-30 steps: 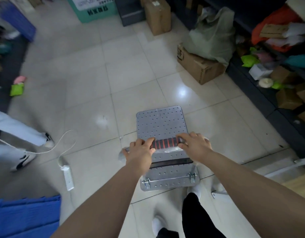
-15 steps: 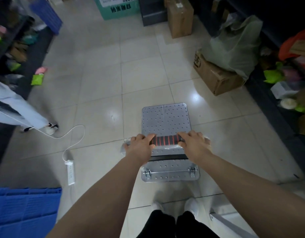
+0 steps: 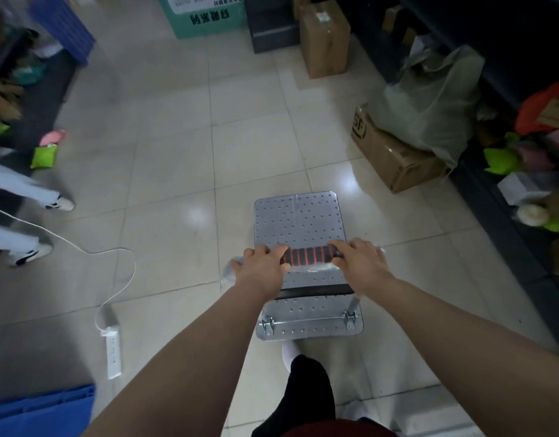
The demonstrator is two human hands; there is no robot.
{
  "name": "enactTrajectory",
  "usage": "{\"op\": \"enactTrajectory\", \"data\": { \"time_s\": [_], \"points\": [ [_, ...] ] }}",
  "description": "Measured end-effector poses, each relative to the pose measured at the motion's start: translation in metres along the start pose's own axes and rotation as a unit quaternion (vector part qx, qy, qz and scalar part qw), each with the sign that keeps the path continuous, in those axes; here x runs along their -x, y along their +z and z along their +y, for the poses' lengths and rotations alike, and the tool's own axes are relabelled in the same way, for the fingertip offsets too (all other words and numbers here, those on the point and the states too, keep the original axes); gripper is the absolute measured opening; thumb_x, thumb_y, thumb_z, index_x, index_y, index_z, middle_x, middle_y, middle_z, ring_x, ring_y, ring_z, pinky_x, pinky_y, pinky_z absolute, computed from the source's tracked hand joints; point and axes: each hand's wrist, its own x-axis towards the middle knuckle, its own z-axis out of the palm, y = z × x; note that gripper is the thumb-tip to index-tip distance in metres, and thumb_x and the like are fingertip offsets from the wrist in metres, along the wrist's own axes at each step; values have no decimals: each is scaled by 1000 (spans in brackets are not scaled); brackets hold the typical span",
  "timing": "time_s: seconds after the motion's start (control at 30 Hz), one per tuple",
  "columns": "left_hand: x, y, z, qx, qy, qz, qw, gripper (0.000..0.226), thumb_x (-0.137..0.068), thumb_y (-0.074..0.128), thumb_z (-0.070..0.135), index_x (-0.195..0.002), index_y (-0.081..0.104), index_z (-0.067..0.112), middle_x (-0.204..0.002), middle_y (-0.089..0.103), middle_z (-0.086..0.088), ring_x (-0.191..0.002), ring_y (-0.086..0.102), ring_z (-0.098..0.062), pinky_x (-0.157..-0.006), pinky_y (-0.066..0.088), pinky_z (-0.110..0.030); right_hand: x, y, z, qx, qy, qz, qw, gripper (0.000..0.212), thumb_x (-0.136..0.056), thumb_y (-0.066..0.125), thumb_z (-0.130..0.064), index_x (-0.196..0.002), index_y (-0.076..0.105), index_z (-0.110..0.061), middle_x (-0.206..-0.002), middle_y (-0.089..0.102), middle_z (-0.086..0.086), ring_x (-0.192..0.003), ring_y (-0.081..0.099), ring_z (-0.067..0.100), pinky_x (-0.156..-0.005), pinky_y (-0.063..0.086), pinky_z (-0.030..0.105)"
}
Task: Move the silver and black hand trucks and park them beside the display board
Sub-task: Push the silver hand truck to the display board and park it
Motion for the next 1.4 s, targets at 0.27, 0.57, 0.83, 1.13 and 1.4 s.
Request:
{"op": "enactTrajectory", "data": {
  "time_s": [0.27,0.57,0.83,1.13,1.4],
  "points": [
    [-77,-33,-9,0,41,9,999,32,-100,32,40,-131,32,37,-120,48,-8,-112,43,-30,-103,28,-61,-84,-21,12,14,-42,12,999,31,-96,42,-37,-127,44,-33,-104,55,4,-94,45,20,-84,39,34],
    [-170,-77,-1,4,2,30,1000,33,-98,35,41,-130,33,36,-121,47,-7,-111,43,-29,-96,34,-56,-197,-54,23,13,-60,-2,998,30,-96,40,-38,-125,43,-34,-104,53,4,-95,43,21,-85,38,35],
    [-259,-117,33,26,-51,43,997,31,-96,34,47,-127,33,42,-119,50,-3,-108,46,-27,-92,36,-52,-304,-108,56,26,-125,-16,992,22,-95,44,-34,-117,43,-33,-101,55,1,-92,45,19,-83,38,33],
    [-367,-166,78,101,-102,28,989,33,-97,35,42,-130,35,42,-124,45,-4,-114,40,-28,-101,28,-60,-425,-169,87,38,-115,-19,993,30,-94,46,-28,-123,44,-33,-111,54,3,-105,45,22,-94,36,37],
    [-473,-214,53,117,-98,34,988,29,-98,35,44,-126,35,42,-121,45,-4,-113,41,-29,-100,28,-60,-544,-201,70,13,-111,-39,993,31,-94,43,-33,-125,43,-36,-117,52,3,-112,42,22,-99,33,38]
  ]
}}
